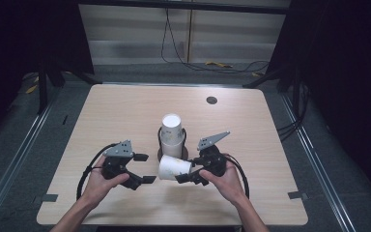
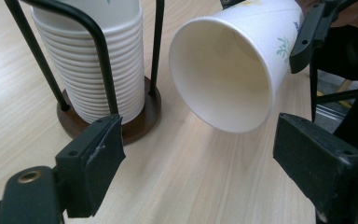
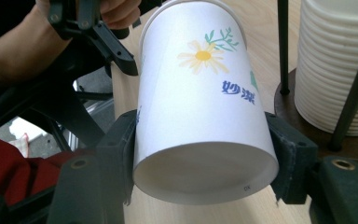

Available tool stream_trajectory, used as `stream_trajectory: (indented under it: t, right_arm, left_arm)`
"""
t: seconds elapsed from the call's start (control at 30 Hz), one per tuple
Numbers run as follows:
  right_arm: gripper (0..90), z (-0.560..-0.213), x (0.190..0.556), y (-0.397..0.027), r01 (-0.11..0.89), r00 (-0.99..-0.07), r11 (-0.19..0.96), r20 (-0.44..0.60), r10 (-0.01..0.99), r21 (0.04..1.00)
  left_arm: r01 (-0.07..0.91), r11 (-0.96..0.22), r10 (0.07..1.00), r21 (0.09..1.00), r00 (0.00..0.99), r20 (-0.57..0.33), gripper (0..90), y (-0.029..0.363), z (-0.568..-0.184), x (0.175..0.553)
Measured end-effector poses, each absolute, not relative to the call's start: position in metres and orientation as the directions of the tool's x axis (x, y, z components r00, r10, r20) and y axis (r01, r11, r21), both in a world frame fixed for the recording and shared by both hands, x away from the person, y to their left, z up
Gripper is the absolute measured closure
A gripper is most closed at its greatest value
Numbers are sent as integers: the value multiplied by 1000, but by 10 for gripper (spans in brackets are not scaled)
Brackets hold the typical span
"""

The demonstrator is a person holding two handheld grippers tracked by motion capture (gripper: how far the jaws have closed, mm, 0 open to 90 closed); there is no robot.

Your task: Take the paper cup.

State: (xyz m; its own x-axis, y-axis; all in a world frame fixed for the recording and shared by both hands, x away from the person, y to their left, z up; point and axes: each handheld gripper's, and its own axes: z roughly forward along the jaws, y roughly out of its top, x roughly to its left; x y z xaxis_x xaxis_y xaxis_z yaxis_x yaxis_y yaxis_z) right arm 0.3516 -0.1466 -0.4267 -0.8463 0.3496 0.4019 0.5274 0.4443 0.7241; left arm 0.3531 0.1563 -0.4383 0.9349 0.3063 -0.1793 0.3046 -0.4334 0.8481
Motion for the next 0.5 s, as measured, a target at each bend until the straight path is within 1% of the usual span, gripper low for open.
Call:
stream_trajectory:
  t: [0.1, 0.23, 0.5]
  right_arm:
    - [361, -426, 351, -148, 522, -849, 441, 398, 346, 730]
    - [360, -425, 350, -149, 501, -861, 421, 389, 328, 756]
    - [360, -421, 349, -150, 462, -882, 374, 374, 285, 804]
  left_arm:
    - [309, -423, 299, 852, 935, -191, 162, 156, -437, 353]
    - [319, -407, 316, 856, 928, -195, 162, 156, -435, 352]
    - [323, -361, 297, 875, 929, -220, 158, 157, -431, 350]
